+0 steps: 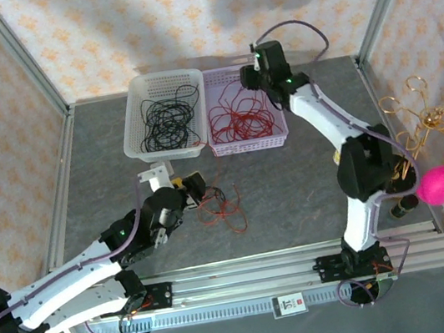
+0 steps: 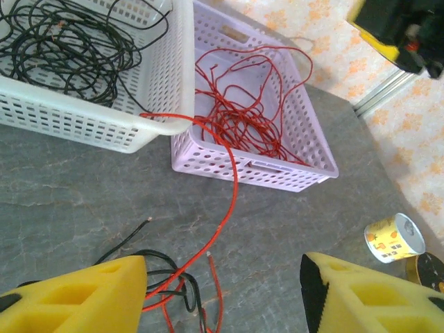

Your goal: Untangle the cables

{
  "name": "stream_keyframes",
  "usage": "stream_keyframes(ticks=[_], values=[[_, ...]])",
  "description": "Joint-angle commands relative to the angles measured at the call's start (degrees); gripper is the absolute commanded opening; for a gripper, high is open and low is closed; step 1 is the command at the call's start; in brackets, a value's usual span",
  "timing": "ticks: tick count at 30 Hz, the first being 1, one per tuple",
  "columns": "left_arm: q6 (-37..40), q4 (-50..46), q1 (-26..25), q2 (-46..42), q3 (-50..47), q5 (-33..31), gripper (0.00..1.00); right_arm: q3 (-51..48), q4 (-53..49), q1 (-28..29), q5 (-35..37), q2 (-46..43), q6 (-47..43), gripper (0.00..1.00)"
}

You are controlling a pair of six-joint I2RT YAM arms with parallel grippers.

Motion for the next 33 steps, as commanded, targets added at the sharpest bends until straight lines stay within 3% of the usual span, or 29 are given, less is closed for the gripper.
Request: stream_keyframes(ticks=[1,4,13,17,20,22,26,30,33], values=[[-0.72,0.84,1.54,0.02,-2.41,2.84,0.61,-9.97,4.29,4.15,-7.4,-6.98,3.79,0.44],[-1.76,0.49,2.68,-0.44,-3.99,4.19,0.61,-19.75,8.43,8.98,-13.9,-10.88,5.89,0.48],[-2.19,1.89,5.36,-1.52,-6.6,5.47,0.6,-34.27,17.85,17.42,-19.58,-15.08,14.75,0.52],[-1.68,2.3,5.5,-0.05,-5.92,6.4,0.59,-32.81,16.11,17.88,-16.67,-13.76,13.72,0.52],[-0.39,3.35,5.54,0.69,-5.74,7.84,0.56,-29.72,11.02,17.68,-7.91,-14.74,10.26,0.51],[2.04,5.24,5.55,1.36,-5.91,10.31,0.55,-28.05,8.43,15.87,-1.83,-16.02,9.02,0.51],[4.12,7.16,5.5,3.48,-5.57,11.66,0.55,-23.97,7.0,8.31,2.34,-15.88,7.99,0.5],[4.7,7.96,5.51,5.51,-4.79,11.43,0.55,-16.02,7.43,0.63,12.03,-9.28,5.45,0.52],[5.15,8.25,5.54,6.07,-4.25,11.59,0.55,-9.45,10.81,-5.33,9.24,-1.27,5.12,0.55]])
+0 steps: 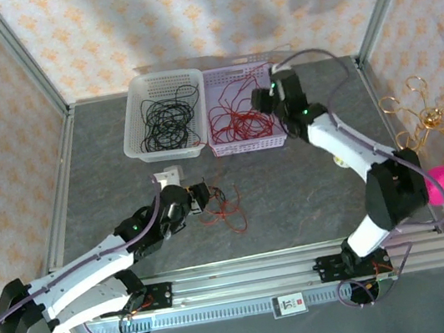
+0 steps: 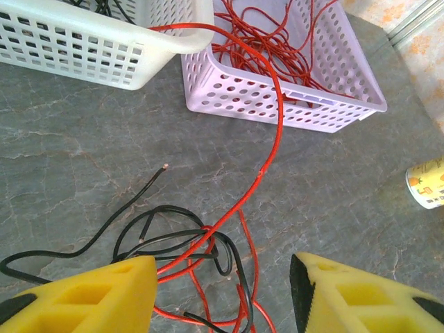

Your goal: Untangle the cables

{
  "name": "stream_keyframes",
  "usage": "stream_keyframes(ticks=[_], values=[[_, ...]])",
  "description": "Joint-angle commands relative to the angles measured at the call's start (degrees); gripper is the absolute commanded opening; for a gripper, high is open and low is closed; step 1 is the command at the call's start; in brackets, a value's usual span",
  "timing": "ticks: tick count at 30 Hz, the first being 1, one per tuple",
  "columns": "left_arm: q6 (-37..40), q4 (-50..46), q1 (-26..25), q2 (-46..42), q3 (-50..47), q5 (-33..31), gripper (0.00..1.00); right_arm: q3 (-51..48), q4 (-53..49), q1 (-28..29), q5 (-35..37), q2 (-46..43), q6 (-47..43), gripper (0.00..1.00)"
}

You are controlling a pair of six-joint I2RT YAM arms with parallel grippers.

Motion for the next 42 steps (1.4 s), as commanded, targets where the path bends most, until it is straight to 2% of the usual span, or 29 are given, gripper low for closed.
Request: stream_keyframes(ticks=[1,4,9,13,16,20,23,27,33,37,42], values=[[2.0,2.17,0.43,0.22,1.67,0.49,0.55,6.75,2.16,-4.95,2.36,9.44,-1.85,0.55],[2.1,2.54,0.46,0.3,1.5,0.4,0.55,16.73,2.34,-9.07,-1.77,19.96,-1.85,0.56],[1.91,2.36,0.44,1.57,1.85,0.68,0.55,36.16,-4.06,-11.6,-5.0,36.38,-2.24,0.56],[2.12,2.09,0.62,2.83,2.4,0.85,0.55,44.16,-5.92,-11.71,-6.57,43.15,-3.3,0.52],[2.34,2.23,0.64,3.85,2.78,0.97,0.55,45.12,-4.83,-11.71,-8.68,44.52,-3.21,0.41],[2.46,2.91,0.75,4.44,3.12,0.99,0.55,44.69,-5.3,-11.71,-8.8,43.82,-2.82,0.18],[2.38,3.4,0.72,4.51,2.98,1.34,0.55,42.55,-4.76,-11.54,-8.34,41.52,-3.29,0.1],[2.39,3.31,0.7,4.61,2.94,1.54,0.54,39.69,-4.78,-10.54,-7.87,37.74,-4.8,0.05],[1.94,4.0,0.7,3.91,2.27,1.58,0.54,33.22,-3.35,-6.26,-9.04,33.42,-5.93,0.04],[1.94,3.83,0.75,3.86,2.36,1.93,0.54,31.75,-2.76,-4.94,-10.51,35.82,-3.47,0.04],[1.73,3.21,0.7,2.83,1.99,1.59,0.54,36.02,-5.56,-4.34,-13.51,43.68,-2.76,0.01]])
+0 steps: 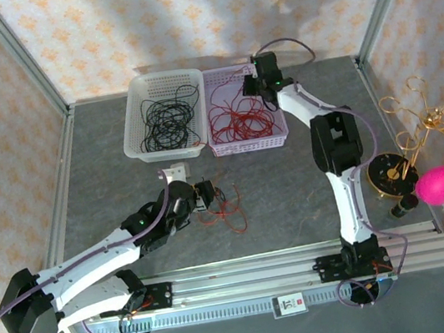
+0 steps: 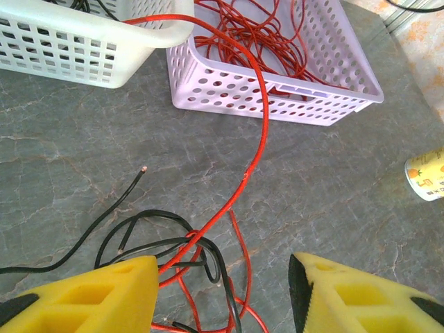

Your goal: Untangle the cables

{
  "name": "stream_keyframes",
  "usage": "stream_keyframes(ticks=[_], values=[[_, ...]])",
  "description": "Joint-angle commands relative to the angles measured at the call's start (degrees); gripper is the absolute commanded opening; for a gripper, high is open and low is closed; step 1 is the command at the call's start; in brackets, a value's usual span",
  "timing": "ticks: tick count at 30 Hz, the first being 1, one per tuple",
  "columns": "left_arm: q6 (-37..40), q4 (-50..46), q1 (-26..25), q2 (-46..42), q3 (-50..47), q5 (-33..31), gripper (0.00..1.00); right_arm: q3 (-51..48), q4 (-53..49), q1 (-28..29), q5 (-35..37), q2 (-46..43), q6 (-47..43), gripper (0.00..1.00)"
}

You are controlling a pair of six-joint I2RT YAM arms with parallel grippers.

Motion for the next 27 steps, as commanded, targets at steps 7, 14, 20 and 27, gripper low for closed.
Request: stream_keyframes(ticks=[7,14,20,27], values=[[0.17,1.6,0.64,-0.96,0.2,0.38,0.54,6.09,-5.24,2.98,-0.86,9.89,-1.91,0.0],[-0.74,0.93,0.59,-2.77,-0.32,0.45,0.54,6.8,-7.42,4.46,5.5,5.46,-2.72,0.34],[-1.98,2.87,0.57,-4.27,-2.47,1.01,0.55,-3.97,-4.21,4.66,8.87,-8.08,-0.36,0.44],[-2.29,4.92,0.64,-2.91,-3.39,2.29,0.57,-27.14,2.75,6.87,6.03,-30.47,1.91,0.51]])
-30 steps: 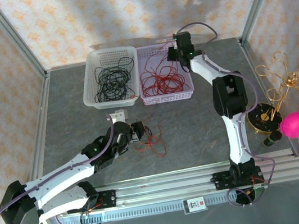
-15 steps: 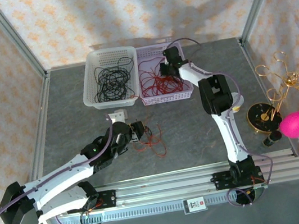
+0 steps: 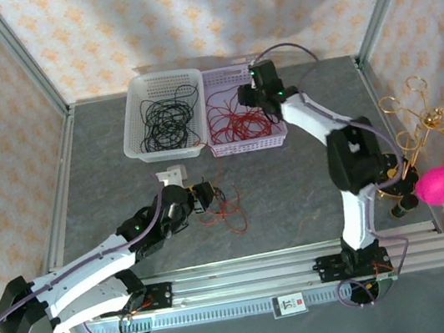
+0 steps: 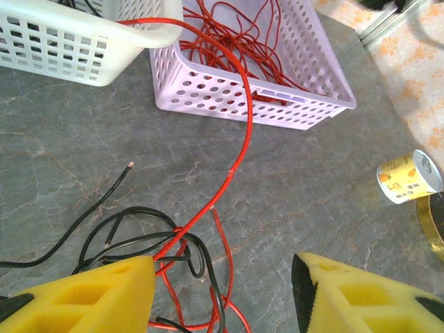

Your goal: Untangle the cables

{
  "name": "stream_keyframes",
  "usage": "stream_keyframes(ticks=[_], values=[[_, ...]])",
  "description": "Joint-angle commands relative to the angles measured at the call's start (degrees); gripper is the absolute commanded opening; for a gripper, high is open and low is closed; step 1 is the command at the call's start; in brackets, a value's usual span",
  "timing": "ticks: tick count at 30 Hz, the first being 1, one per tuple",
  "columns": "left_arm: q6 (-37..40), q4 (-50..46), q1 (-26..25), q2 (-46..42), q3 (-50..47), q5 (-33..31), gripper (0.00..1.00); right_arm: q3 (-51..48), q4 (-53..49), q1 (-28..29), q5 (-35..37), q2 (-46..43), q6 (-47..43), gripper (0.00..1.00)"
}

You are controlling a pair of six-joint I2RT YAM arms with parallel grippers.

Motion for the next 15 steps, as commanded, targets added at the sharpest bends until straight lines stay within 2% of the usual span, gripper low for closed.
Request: stream_keyframes(ticks=[1,5,12,15], values=[[-0.46,2.57,0.67,0.86,-0.56,0.38,0.57,-10.47,5.06,1.96,-1.68,-11.25,1.45,0.53],[0.53,3.85,0.89,1.78,0.02,0.64,0.57,-25.38,10.77,6.64,-4.63,-22.98,3.76,0.65],[0.63,4.64,1.33,1.36,-2.19,-0.15,0.57,-38.38,10.49,18.02,-8.58,-31.96,8.18,0.68],[0.22,3.74,1.59,0.65,-2.84,-0.62,0.57,-42.8,13.3,20.21,-11.78,-33.76,11.87,0.69]])
